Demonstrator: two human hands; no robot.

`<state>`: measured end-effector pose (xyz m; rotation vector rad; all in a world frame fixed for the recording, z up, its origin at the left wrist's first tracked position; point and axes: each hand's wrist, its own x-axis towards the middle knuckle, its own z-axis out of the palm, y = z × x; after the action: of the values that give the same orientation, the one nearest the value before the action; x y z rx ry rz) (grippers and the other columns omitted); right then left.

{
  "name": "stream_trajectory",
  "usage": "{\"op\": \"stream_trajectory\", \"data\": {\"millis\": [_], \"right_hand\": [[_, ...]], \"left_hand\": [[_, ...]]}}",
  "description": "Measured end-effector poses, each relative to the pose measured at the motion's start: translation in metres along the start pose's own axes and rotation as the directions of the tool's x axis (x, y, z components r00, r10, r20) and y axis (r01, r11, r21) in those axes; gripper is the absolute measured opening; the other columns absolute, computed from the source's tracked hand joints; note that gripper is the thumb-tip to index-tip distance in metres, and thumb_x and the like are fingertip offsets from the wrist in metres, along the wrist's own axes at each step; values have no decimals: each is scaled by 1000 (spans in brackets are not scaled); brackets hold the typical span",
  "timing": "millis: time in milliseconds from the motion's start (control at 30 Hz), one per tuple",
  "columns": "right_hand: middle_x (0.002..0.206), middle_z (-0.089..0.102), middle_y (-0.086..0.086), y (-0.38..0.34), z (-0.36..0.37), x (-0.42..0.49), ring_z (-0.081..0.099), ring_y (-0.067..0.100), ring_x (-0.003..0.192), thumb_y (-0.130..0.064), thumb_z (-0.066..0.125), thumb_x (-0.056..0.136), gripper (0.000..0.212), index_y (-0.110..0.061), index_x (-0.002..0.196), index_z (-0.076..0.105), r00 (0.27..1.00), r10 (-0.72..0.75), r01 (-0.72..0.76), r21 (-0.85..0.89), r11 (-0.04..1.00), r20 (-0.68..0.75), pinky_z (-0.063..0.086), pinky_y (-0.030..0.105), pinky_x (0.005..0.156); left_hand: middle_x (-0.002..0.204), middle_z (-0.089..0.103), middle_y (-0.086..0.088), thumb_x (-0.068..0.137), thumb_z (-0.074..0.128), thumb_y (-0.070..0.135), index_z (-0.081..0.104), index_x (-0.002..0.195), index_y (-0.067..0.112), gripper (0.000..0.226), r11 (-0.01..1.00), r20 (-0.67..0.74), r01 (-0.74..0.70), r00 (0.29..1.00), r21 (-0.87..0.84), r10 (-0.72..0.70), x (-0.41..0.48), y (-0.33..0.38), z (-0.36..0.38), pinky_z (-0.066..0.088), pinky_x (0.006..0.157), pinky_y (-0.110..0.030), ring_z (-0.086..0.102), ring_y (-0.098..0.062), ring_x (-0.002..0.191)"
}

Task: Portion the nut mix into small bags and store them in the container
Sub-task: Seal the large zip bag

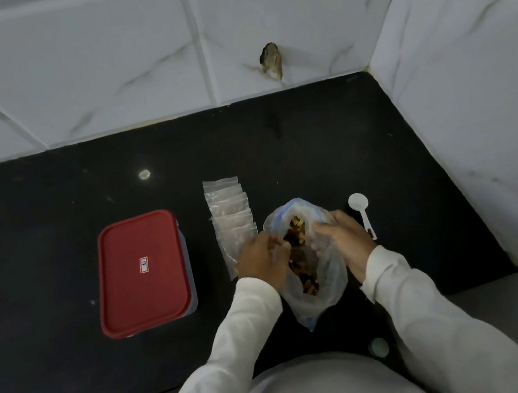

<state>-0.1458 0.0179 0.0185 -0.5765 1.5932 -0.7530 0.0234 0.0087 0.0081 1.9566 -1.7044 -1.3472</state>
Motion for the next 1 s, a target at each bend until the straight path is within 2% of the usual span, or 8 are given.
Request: {"op": "stream_trajectory", "data": {"millis": [67, 167, 367, 467, 567, 733, 833, 1000], "right_hand": [[105, 70, 11, -7, 3, -1, 64, 28, 104, -31, 69, 75, 28, -24, 102, 65, 999, -35, 35, 57, 998, 8, 46, 53, 98], [111, 69, 19, -13, 3, 0, 65, 34, 107, -20, 71, 72, 36, -15, 108, 67, 997, -44, 27, 225, 974, 70, 44, 55, 102], [128, 60, 22, -20, -3, 1, 56, 38, 121, -9, 53, 83, 48, -9, 130, 59, 955, -48, -69, 375, 924, 294, 37, 53, 108], [132, 58, 21, -24, -6, 0, 56, 34, 122, -16, 45, 94, 42, -9, 133, 56, 932, -38, -120, 404, 907, 362, 41, 49, 103], [129, 59, 22, -27, -10, 4, 57, 33, 119, -40, 51, 95, 50, -6, 131, 59, 933, 0, -152, 393, 907, 359, 41, 49, 104], [108, 72, 7, -30, -11, 20, 67, 24, 106, -70, 64, 73, 61, -21, 109, 71, 990, -61, 63, -10, 998, 128, 45, 49, 102], [99, 71, -1, -30, -6, 25, 65, 16, 99, -57, 56, 88, 36, -25, 99, 69, 977, -213, 208, -176, 962, -15, 51, 39, 93], [100, 64, -9, -29, -2, 31, 60, 4, 95, -34, 57, 94, 13, -26, 102, 64, 884, -467, 426, -418, 803, 3, 49, 19, 79]], "left_hand": [[131, 46, 3, 95, 56, 40, 50, 126, 28, 34, 975, -62, -163, 983, 154, 174, 4, 4, -1, 48, 101, -44, 51, -19, 119], [141, 41, 1, 95, 52, 46, 41, 138, 26, 48, 963, -130, -260, 955, 68, 267, 13, 11, -7, 45, 105, -43, 47, -19, 127], [117, 60, -5, 104, 28, 44, 54, 123, 25, 37, 988, 27, -87, 996, -129, 91, 35, 33, -28, 45, 96, -40, 57, -25, 110], [115, 63, -6, 105, 27, 40, 64, 111, 22, 41, 994, 91, -24, 995, -108, 34, 48, 42, -35, 41, 100, -39, 57, -25, 110], [124, 62, -6, 104, 38, 37, 64, 118, 19, 35, 996, 200, 29, 980, -83, -12, 56, 48, -43, 38, 106, -41, 55, -26, 118], [126, 63, -4, 98, 52, 33, 65, 122, 21, 30, 1000, 348, 1, 937, 22, -8, 64, 53, -54, 36, 112, -44, 55, -22, 120], [117, 69, -3, 92, 60, 40, 68, 116, 25, 30, 997, 431, 63, 902, -46, -38, 66, 53, -58, 39, 110, -46, 61, -21, 112], [112, 72, -10, 76, 70, 44, 76, 94, 28, 25, 988, 550, 78, 835, -133, 8, 69, 47, -56, 44, 106, -52, 64, -33, 111]]}}
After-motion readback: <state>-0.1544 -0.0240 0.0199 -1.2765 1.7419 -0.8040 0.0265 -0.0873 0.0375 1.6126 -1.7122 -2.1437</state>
